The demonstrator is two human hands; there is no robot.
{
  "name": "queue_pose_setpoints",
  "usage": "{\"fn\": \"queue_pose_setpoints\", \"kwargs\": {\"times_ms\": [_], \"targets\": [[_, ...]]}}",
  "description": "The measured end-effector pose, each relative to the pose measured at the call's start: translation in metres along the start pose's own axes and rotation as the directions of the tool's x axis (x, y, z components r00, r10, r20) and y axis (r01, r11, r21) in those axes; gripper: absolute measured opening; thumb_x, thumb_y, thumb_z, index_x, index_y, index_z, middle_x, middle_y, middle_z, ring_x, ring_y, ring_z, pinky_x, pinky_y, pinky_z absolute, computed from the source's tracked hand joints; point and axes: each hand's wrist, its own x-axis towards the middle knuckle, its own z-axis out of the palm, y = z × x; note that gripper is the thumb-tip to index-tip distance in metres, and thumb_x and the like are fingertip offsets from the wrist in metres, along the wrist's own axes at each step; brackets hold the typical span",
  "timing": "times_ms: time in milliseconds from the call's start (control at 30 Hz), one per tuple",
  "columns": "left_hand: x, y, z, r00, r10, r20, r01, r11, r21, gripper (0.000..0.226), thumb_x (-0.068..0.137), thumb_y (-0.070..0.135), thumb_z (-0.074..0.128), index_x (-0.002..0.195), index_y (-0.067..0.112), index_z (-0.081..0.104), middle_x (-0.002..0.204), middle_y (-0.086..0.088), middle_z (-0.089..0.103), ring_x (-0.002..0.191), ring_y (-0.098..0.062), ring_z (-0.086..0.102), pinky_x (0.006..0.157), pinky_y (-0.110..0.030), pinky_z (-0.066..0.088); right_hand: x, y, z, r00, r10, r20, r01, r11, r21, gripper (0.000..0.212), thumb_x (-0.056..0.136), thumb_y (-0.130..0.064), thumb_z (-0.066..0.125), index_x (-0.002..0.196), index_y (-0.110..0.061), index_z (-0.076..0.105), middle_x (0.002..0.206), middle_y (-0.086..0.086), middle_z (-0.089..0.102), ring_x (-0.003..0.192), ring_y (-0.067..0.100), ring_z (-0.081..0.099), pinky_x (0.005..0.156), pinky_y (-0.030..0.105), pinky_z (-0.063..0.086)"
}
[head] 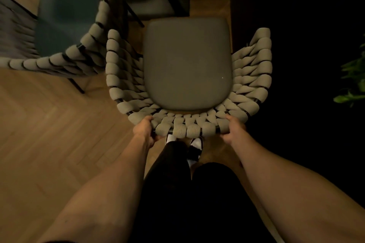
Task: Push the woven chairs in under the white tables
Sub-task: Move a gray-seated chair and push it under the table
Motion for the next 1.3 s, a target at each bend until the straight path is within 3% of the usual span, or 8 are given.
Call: {"fn": "queue_pose_setpoints", "kwargs": {"times_ms": [100, 333, 433, 700, 833, 933, 1167, 1300], "targets": [[0.003, 0.03, 0.021, 0.999, 0.032, 0.014, -0.032, 0.999, 0.006, 0.024, 0.096, 0.029, 0.062, 0.117, 0.016, 0.059, 0.099, -0.007, 0.07, 0.082, -0.026, 0.071, 0.054, -0.043, 0.06, 0.003, -0.031, 0.024, 0.999, -0.015, 0.042, 0.014, 1.0, 0.013, 0.044, 0.095, -0.015, 0.066, 0.136, -0.015, 0.052, 0.129, 0.011, 0.062, 0.121, 0.034, 0.059, 0.101, 0.057, 0.049], [0.02, 0.096, 0.067, 0.998, 0.036, 0.045, -0.035, 0.999, -0.023, 0.031, 0.095, 0.03, 0.063, 0.122, 0.015, 0.06, 0.104, -0.01, 0.071, 0.084, -0.028, 0.072, 0.051, -0.044, 0.06, 0.019, -0.089, 0.076, 0.999, -0.037, 0.019, 0.036, 0.999, 0.02, 0.054, 0.093, -0.017, 0.07, 0.143, -0.018, 0.05, 0.136, 0.016, 0.06, 0.122, 0.036, 0.06, 0.099, 0.06, 0.049], [0.028, 0.12, 0.084, 0.998, 0.025, 0.054, -0.024, 0.999, -0.022, 0.029, 0.097, 0.029, 0.061, 0.121, 0.014, 0.059, 0.106, -0.011, 0.071, 0.088, -0.03, 0.072, 0.059, -0.047, 0.061, 0.026, -0.11, 0.096, 1.0, -0.021, 0.007, 0.021, 1.0, 0.014, 0.055, 0.091, -0.018, 0.071, 0.143, -0.019, 0.051, 0.136, 0.015, 0.061, 0.123, 0.037, 0.059, 0.104, 0.06, 0.046], [0.048, 0.183, 0.122, 0.998, -0.002, 0.069, 0.005, 0.999, -0.042, 0.029, 0.095, 0.03, 0.061, 0.119, 0.012, 0.065, 0.107, -0.011, 0.073, 0.092, -0.029, 0.072, 0.073, -0.05, 0.062, 0.05, -0.161, 0.146, 1.0, 0.001, -0.031, 0.0, 1.0, 0.022, 0.044, 0.092, -0.018, 0.069, 0.135, -0.021, 0.058, 0.126, 0.017, 0.067, 0.114, 0.038, 0.064, 0.096, 0.061, 0.051], [0.053, 0.196, 0.137, 0.996, -0.017, 0.086, 0.022, 0.998, -0.055, 0.027, 0.095, 0.029, 0.061, 0.116, 0.013, 0.064, 0.103, -0.01, 0.072, 0.086, -0.028, 0.071, 0.062, -0.046, 0.062, 0.062, -0.186, 0.16, 0.999, 0.019, -0.034, -0.019, 1.0, -0.008, 0.039, 0.092, -0.019, 0.069, 0.13, -0.019, 0.063, 0.119, 0.014, 0.07, 0.103, 0.036, 0.067, 0.092, 0.059, 0.054], [0.053, 0.204, 0.144, 0.995, -0.032, 0.093, 0.037, 0.998, -0.058, 0.028, 0.095, 0.03, 0.061, 0.117, 0.014, 0.065, 0.106, -0.011, 0.072, 0.09, -0.029, 0.072, 0.067, -0.048, 0.062, 0.064, -0.196, 0.164, 0.999, 0.016, -0.042, -0.017, 0.999, -0.033, 0.033, 0.094, -0.019, 0.066, 0.127, -0.016, 0.064, 0.115, 0.015, 0.07, 0.102, 0.035, 0.067, 0.095, 0.058, 0.053], [0.056, 0.216, 0.134, 0.981, -0.087, 0.176, 0.1, 0.993, -0.068, 0.034, 0.093, 0.042, 0.067, 0.118, 0.019, 0.063, 0.109, -0.009, 0.073, 0.094, -0.027, 0.071, 0.069, -0.043, 0.06, 0.061, -0.209, 0.158, 1.0, -0.015, -0.014, 0.013, 0.994, -0.108, 0.052, 0.084, -0.04, 0.076, 0.131, -0.021, 0.063, 0.123, 0.013, 0.069, 0.112, 0.036, 0.065, 0.094, 0.06, 0.053], [0.07, 0.232, 0.126, 0.998, 0.033, 0.058, -0.023, 0.987, -0.162, 0.049, 0.084, 0.034, 0.079, 0.125, 0.013, 0.062, 0.116, -0.01, 0.072, 0.102, -0.028, 0.07, 0.091, -0.051, 0.057, 0.095, -0.224, 0.146, 0.999, -0.017, -0.029, 0.013, 0.991, -0.131, 0.066, 0.068, -0.048, 0.085, 0.127, -0.024, 0.066, 0.116, 0.013, 0.073, 0.102, 0.038, 0.07, 0.083, 0.068, 0.053]]}}
